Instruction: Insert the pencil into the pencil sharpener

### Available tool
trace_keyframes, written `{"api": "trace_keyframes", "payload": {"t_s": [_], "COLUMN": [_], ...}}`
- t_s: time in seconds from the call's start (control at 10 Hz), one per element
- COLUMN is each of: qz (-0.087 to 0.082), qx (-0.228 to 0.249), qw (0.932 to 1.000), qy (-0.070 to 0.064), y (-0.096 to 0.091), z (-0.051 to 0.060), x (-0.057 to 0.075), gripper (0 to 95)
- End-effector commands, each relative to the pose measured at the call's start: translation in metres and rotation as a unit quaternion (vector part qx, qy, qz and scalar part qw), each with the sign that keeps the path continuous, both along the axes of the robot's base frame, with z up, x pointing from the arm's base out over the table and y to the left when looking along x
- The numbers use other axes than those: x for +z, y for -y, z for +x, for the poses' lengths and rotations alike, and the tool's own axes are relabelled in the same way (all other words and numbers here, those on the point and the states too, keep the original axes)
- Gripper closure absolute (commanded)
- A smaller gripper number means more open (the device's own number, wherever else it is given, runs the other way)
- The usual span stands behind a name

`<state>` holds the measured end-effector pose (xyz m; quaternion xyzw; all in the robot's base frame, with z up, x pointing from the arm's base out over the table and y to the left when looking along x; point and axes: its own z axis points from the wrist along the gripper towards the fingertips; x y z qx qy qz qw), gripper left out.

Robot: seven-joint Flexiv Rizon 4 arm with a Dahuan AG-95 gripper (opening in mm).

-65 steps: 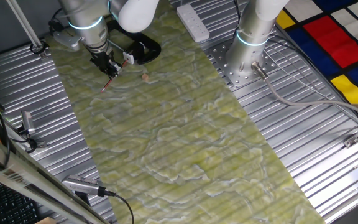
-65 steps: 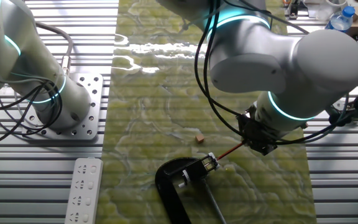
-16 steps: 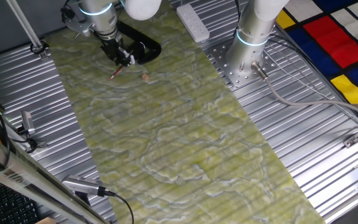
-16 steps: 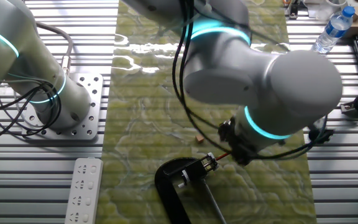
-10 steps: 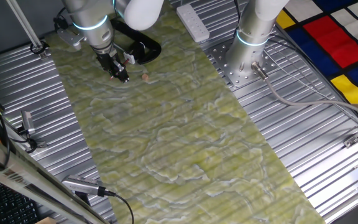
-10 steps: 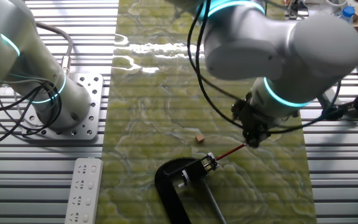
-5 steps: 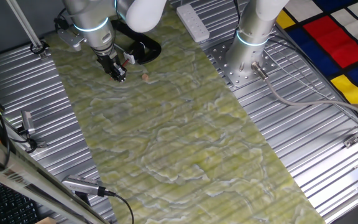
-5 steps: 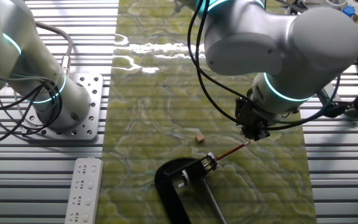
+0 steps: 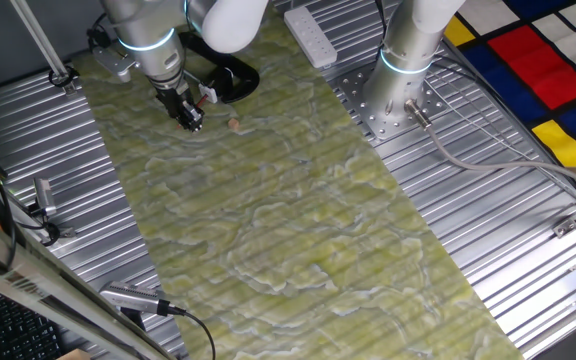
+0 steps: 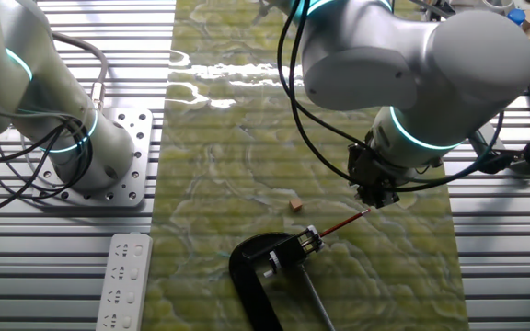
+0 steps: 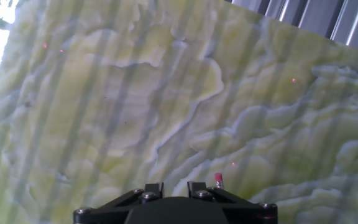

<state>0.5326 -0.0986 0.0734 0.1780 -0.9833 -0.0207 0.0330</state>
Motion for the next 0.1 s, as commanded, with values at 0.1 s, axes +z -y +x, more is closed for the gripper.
{"api": "trace_keyframes", "payload": {"t_s": [0.1], "qz": [0.0], "qx": [0.0], "qw": [1.0], "qy": [0.0], "y": [0.0], "z": [0.0003], "x": [-0.0001], "gripper": [76.0]}}
